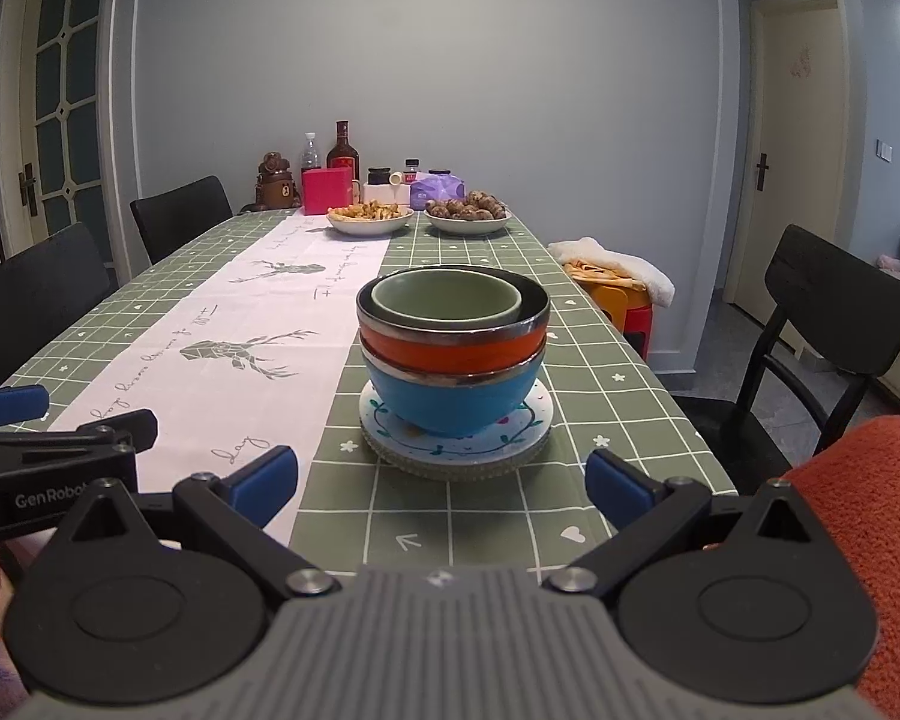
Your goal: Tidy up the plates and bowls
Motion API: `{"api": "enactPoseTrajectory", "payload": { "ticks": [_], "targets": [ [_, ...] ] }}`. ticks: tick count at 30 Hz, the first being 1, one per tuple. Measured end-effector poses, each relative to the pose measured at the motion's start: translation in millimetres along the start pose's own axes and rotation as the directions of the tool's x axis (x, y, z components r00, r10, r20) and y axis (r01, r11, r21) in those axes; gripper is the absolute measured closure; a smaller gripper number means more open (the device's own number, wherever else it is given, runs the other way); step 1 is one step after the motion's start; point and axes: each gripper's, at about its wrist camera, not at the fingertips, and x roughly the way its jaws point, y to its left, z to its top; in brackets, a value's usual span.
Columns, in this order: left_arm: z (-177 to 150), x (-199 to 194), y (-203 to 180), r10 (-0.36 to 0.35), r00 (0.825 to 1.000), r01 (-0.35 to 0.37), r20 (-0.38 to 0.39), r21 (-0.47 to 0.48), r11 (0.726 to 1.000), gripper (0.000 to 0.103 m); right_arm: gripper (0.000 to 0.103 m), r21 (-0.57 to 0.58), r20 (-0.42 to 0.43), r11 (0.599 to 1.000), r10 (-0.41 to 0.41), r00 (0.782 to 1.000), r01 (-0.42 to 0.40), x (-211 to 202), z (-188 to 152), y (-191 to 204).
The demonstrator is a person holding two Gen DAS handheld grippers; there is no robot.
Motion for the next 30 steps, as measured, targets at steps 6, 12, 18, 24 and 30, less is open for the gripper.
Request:
{"api": "enactPoseTrajectory", "payload": {
  "ticks": [6,12,18,24,30],
  "targets": [
    [0.2,-0.1,-1.9,0.0,1.0,0.0,0.002,0.014,1.0,0.005,0.003,0.009,0.002,1.0,0.0,1.0,0.0,1.0,1.6,-0.8],
    [0.1,0.3,-1.5,0.001,1.0,-0.001,-0.001,0.007,1.0,0.005,0.003,0.012,-0.001,1.0,0.009,1.0,-0.009,2.5,1.3,-1.4],
    [0.4,0.1,-1.8,0.0,1.0,0.0,-0.002,0.01,1.0,0.005,0.003,0.02,0.008,0.999,0.025,1.0,-0.025,1.4,0.9,-2.8],
    [0.2,0.2,-1.8,0.001,1.0,-0.001,-0.001,0.009,1.0,0.005,0.003,0.021,0.013,0.999,0.037,0.999,-0.037,0.7,1.1,-2.1],
    [0.4,0.0,-1.7,0.003,1.0,-0.003,-0.001,0.005,1.0,0.005,0.003,0.018,0.019,0.999,0.038,0.999,-0.038,-0.4,0.4,-1.9]
  ]
}}
